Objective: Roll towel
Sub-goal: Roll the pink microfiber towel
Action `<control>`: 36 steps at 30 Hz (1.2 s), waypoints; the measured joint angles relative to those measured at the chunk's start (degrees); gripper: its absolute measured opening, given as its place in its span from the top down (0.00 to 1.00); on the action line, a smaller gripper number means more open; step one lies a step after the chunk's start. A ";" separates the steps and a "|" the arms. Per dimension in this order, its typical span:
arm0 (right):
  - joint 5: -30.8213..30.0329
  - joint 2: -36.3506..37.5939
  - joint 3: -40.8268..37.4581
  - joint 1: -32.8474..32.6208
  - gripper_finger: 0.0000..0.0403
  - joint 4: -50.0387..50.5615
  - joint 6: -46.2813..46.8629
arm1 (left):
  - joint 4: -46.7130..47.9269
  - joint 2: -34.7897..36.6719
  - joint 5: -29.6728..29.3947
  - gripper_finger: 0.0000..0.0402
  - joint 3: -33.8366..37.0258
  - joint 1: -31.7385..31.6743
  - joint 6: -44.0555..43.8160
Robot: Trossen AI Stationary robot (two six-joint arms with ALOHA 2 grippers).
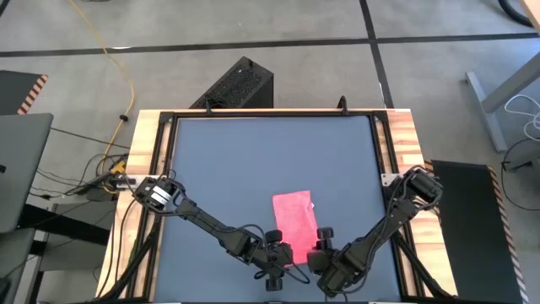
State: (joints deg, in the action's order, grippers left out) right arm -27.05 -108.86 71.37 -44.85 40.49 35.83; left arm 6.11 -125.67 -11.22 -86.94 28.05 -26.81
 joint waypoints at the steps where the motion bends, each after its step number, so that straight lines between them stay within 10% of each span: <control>1: -0.01 0.00 0.00 0.24 0.56 0.00 0.16 | 0.00 0.00 0.00 0.62 0.00 0.00 0.00; 36: -1.29 -0.22 -0.59 -2.69 0.56 0.78 7.66 | 0.44 0.00 -1.14 0.62 0.00 -0.57 0.00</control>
State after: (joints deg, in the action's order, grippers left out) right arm -28.34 -109.08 70.78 -47.53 41.27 43.49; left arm 6.55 -125.67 -12.36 -86.94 27.49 -26.81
